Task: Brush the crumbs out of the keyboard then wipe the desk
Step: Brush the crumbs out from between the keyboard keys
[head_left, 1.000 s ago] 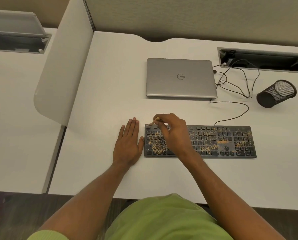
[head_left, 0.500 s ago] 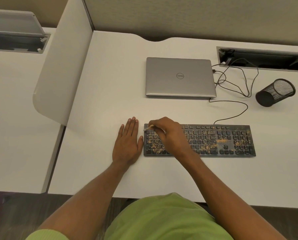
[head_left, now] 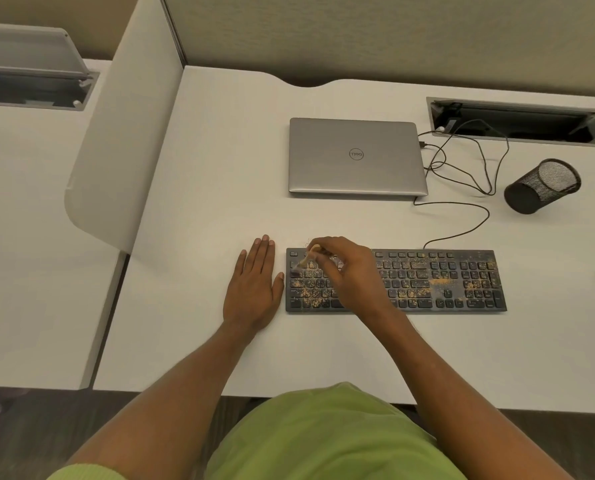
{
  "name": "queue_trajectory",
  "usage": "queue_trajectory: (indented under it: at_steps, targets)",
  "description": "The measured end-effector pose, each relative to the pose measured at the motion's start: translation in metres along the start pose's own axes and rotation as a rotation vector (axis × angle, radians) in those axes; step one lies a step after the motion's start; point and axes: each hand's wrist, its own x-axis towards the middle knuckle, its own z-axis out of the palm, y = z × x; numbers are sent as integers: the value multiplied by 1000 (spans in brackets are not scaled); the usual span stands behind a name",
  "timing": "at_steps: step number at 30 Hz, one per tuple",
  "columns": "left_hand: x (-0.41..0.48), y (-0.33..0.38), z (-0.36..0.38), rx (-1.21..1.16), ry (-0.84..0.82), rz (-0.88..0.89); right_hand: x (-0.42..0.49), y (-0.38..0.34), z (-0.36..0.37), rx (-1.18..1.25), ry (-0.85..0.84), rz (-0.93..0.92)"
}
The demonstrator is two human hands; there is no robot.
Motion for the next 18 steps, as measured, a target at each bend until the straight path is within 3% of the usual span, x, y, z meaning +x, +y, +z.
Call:
queue_trajectory:
  at_steps: [3,10,18]
  targets:
    - [0,0,-1,5,-2,1,-1,1,3,3,81,23]
    - [0,2,-2,4,5,-4,-5,-1,4,0,14,69]
    - [-1,4,-3,-9,9,-13,-5,-7,9,26,176,157]
